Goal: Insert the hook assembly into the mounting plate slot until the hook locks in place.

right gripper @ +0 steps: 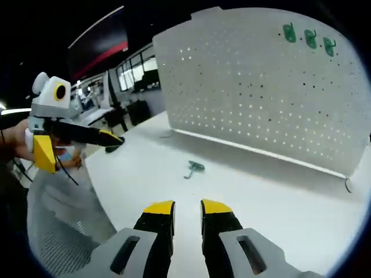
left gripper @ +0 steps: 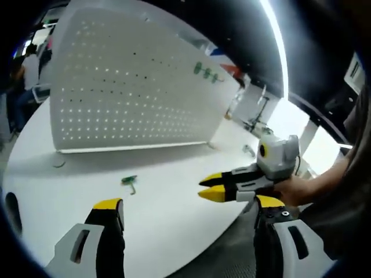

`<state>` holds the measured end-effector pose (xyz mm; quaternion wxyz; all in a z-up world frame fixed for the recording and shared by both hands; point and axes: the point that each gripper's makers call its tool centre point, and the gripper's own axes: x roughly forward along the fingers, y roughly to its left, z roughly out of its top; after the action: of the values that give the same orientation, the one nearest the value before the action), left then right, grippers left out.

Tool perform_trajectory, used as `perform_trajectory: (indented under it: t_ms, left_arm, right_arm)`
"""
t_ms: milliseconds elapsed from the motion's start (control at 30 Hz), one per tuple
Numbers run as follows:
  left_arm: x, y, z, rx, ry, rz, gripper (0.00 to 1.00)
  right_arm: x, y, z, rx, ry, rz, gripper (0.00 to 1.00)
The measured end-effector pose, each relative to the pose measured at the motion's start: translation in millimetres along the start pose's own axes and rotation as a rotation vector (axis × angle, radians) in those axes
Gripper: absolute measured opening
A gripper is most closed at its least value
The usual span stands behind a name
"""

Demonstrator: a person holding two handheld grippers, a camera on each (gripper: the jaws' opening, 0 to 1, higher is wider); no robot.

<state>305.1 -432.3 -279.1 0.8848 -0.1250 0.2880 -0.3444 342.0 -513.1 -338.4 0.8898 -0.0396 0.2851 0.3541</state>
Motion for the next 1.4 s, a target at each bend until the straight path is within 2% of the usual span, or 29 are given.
perform_trajectory:
  t_ms: [333,633,1000,1200,1300,1400]
  left_arm:
    - [5,7.3,0.3,-0.018,0.001,-0.006,0.94]
    - [5,11.1,3.6,-0.031,-0.008,-0.003,0.94]
    - [-1,23.4,-0.6,-0.061,-0.008,0.021,0.94]
    - [-1,26.3,-0.7,-0.070,-0.007,0.027,0.94]
    - [0,26.9,-0.1,-0.072,-0.007,0.028,0.94]
    - [0,28.0,-0.5,-0.077,-0.006,0.029,0.94]
  right_arm:
    - [35,8,-3.0,0.000,0.041,0.032,0.15]
    - [69,5,-1.9,0.006,0.072,0.044,0.15]
    - [110,7,3.9,0.010,0.110,0.072,0.15]
    - [124,2,4.1,0.018,0.132,0.074,0.15]
    - [130,-2,0.2,0.038,0.149,0.068,0.15]
    - [134,-3,-1.9,0.097,0.154,0.066,0.15]
